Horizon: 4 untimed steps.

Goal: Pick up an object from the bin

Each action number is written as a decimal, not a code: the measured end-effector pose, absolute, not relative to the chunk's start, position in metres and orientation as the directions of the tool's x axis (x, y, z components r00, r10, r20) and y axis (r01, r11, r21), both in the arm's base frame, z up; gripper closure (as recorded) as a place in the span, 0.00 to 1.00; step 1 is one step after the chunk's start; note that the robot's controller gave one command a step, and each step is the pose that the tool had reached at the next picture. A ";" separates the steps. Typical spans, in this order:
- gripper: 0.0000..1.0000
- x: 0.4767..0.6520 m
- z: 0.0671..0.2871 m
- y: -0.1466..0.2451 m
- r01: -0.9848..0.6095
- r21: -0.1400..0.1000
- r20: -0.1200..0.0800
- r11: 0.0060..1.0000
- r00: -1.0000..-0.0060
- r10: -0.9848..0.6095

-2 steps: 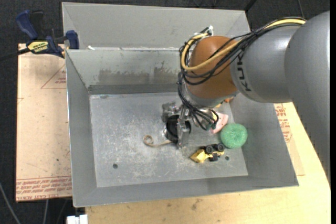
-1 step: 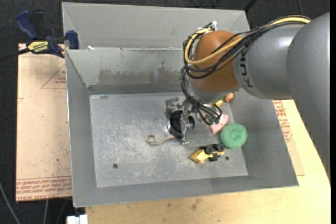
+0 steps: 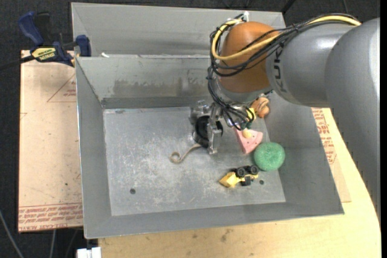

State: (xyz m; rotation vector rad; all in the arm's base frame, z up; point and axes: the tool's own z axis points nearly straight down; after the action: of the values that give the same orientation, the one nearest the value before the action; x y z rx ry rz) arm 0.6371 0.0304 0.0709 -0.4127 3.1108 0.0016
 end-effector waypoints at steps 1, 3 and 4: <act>1.00 0.654 0.072 0.014 -0.257 0.000 -0.005 0.967 -0.966 -0.257; 1.00 0.635 0.173 0.036 -0.259 0.002 0.001 0.966 -0.966 -0.259; 1.00 0.638 0.199 0.023 -0.251 -0.001 -0.012 0.968 -0.968 -0.251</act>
Offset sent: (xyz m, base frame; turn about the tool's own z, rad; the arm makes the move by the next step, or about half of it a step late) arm -0.0010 0.0034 0.0516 0.0159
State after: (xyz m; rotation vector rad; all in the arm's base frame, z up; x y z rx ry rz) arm 0.6379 0.0234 0.1988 -0.3964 3.1048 0.0010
